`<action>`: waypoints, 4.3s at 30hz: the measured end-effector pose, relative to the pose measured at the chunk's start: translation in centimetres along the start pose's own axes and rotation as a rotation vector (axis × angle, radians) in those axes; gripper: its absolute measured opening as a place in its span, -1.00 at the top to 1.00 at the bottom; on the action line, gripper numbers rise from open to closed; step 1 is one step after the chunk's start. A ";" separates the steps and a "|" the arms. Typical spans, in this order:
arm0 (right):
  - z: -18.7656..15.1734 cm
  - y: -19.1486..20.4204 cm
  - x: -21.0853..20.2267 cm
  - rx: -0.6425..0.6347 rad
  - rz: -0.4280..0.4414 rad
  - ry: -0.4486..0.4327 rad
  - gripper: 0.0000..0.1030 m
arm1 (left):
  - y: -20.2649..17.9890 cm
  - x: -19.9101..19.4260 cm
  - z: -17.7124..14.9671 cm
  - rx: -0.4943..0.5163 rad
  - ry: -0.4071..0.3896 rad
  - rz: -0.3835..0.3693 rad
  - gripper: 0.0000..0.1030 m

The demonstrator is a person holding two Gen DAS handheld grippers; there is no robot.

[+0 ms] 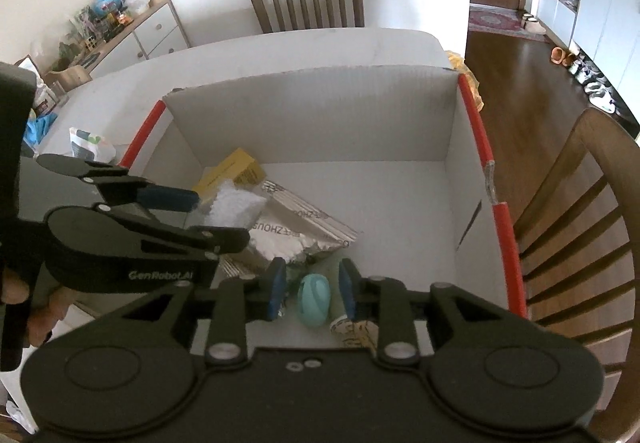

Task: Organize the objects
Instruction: 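Carry the foam bag and teal egg into the red box and release both, then withdraw both tools from the box back toward the table clutter, then grasp the clear seaweed bag with the left tool while the right tool grasps the tape dispenser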

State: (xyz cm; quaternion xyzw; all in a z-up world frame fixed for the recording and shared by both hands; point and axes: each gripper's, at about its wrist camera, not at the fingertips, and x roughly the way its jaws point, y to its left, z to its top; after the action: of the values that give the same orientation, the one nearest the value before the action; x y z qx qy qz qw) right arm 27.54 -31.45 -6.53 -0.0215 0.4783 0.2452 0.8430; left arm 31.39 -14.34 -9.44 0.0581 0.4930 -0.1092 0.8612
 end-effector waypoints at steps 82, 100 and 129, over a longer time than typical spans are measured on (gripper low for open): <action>2.1 25.7 1.1 -0.060 -0.003 -0.102 -0.91 | 28.6 -12.7 -15.6 -0.209 -0.190 -0.017 -1.00; 5.6 25.3 8.4 -0.046 -0.071 -0.024 -0.89 | 34.4 -6.6 -16.7 -0.220 -0.122 0.075 -1.00; 8.5 27.5 19.8 -0.060 -0.076 0.113 -0.77 | 36.4 -4.4 -16.2 -0.299 -0.132 -0.087 -0.62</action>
State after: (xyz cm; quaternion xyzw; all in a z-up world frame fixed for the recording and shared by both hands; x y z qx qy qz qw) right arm 30.75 2.80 -12.60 -0.0787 0.5164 0.2256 0.8224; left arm 24.59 24.92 -14.15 -0.0994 0.4483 -0.0751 0.8852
